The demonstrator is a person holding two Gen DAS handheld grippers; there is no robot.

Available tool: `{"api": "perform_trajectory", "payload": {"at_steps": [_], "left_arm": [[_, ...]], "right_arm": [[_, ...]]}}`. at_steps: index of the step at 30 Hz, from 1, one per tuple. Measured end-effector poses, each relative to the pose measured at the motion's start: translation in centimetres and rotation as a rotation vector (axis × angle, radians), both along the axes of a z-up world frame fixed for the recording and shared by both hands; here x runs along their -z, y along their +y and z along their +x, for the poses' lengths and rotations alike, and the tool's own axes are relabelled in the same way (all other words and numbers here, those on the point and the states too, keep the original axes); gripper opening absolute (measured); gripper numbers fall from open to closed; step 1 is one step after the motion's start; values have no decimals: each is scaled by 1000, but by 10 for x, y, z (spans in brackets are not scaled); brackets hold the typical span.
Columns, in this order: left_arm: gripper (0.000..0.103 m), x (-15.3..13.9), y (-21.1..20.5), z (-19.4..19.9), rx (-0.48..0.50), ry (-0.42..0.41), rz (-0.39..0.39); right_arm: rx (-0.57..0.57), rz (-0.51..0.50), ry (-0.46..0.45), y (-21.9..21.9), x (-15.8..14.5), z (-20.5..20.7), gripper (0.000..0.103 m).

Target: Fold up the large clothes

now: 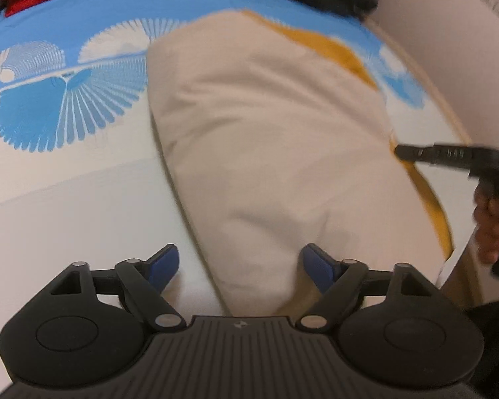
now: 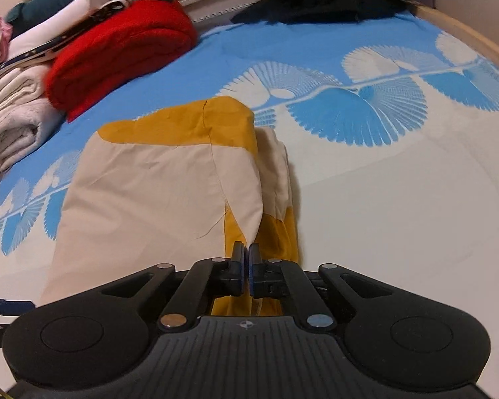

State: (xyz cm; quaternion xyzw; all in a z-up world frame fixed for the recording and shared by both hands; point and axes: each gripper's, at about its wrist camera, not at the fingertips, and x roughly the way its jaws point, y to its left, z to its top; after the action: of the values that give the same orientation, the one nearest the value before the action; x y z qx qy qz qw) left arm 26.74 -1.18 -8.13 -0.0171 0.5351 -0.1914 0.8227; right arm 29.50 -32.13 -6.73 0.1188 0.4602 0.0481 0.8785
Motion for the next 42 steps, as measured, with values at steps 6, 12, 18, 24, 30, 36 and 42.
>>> {"api": "perform_trajectory", "payload": {"at_steps": [6,12,18,24,30,36,42], "left_arm": [[91,-26,-13,-19,111,-69,-9],[103,35,-49,-34,239,-15,210],[99,-21,-26,-33,241,-116,133],[99,-36,-7,-8,20,-157,23],[100,-2,4,38,-215,-16,4],[103,24,11,59,-286,87,-127],[103,48,14,68,-321,137,-227]], "right_arm": [[25,-45,-52,4,-1,0,0],[3,-181,-19,14,10,5,0],[2,-125,-44,7,3,-4,4],[-77,51,2,-2,-10,-28,46],[-151,67,127,-2,11,-40,38],[-27,16,104,-30,7,-44,0],[4,-6,50,-35,4,-40,3]]}}
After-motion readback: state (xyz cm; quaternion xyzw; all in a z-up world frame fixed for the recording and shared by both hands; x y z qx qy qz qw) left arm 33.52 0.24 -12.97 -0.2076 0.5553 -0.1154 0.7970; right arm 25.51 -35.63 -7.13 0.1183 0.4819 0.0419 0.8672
